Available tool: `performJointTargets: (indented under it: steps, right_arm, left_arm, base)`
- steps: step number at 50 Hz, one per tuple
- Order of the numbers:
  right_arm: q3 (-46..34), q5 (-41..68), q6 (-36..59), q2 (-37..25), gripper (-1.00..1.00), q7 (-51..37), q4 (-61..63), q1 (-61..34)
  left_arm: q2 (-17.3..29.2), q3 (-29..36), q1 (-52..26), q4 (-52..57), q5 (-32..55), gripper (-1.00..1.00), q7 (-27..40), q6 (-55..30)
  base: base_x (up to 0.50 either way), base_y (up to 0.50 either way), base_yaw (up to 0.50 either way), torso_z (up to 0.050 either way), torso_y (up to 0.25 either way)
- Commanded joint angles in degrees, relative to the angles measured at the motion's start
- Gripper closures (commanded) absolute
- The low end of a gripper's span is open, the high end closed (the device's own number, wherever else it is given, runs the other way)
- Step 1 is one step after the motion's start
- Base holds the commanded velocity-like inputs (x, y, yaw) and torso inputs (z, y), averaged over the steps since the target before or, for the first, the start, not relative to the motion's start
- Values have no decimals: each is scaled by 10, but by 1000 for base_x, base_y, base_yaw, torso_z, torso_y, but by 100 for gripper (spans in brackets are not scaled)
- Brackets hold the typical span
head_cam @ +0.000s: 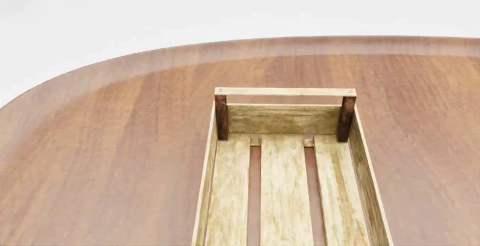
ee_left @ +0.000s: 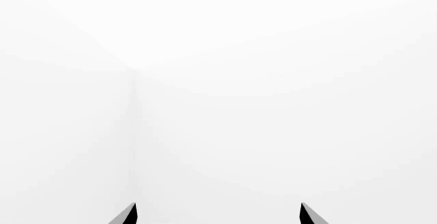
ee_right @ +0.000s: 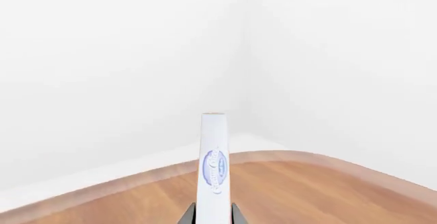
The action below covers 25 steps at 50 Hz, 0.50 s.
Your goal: Pick up the cream cheese and put it in the tray.
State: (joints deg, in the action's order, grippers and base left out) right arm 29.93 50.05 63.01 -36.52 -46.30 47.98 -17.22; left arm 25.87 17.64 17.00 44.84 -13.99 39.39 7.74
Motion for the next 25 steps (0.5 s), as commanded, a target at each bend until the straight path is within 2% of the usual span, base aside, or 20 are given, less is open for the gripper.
performJointTargets:
  steps: [1,7,11,25]
  right_arm:
    - [-66,9,42,-38,100,-16,-7,-89]
    - [-123,-10,29,-51,100,3,-32,-123]
    - [-167,-43,-15,-59,100,41,-55,-126]
    - [-235,-76,-65,-67,100,96,-113,-174]
  left_arm:
    - [1,0,-2,-1,1,-100,1,-1]
    - [2,0,0,1,0,-100,2,-1]
    - [2,0,-1,-1,0,-100,2,-1]
    - [3,-1,0,1,2,-100,3,-2]
  base:
    - [0,0,0,0,0]
    - [0,0,0,0,0]
    - [0,0,0,0,0]
    - [0,0,0,0,1]
